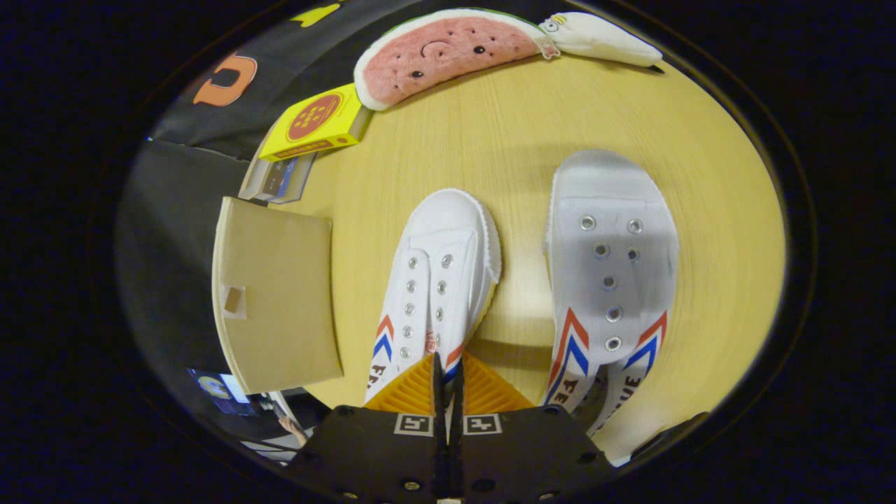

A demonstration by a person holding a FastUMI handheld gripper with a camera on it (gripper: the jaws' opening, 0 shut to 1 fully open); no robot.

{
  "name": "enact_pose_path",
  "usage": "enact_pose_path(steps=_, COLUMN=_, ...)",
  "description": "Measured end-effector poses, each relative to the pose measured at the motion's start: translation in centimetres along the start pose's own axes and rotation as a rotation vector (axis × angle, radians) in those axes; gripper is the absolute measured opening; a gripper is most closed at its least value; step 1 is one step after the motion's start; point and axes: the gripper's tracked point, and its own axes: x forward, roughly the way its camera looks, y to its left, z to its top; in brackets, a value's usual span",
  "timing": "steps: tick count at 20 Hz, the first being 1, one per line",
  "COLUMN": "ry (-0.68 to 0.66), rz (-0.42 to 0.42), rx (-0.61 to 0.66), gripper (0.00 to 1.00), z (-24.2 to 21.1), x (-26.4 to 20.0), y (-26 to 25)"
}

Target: Open the storage box then place both shoes into the box .Put the left shoe in first, then the right shoe, with the right side of both shoes facing outward in a uniform manner.

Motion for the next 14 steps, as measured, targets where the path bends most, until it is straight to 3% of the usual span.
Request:
enact_pose_path(steps=5, ry=-0.086, rz=0.008, rx=-0.065, gripper=0.01, z=0.0, x=-4.8, y=3.6)
enact_pose_path(steps=10, ry=-0.15, rz=0.071, rx=-0.091, gripper=0.0, z=1.1, x=-9.1, y=11.2)
enact_pose_path(steps=14, ry=-0.18, rz=0.071, rx=-0.168, gripper=0.0, z=1.2, x=-9.9, y=17.2)
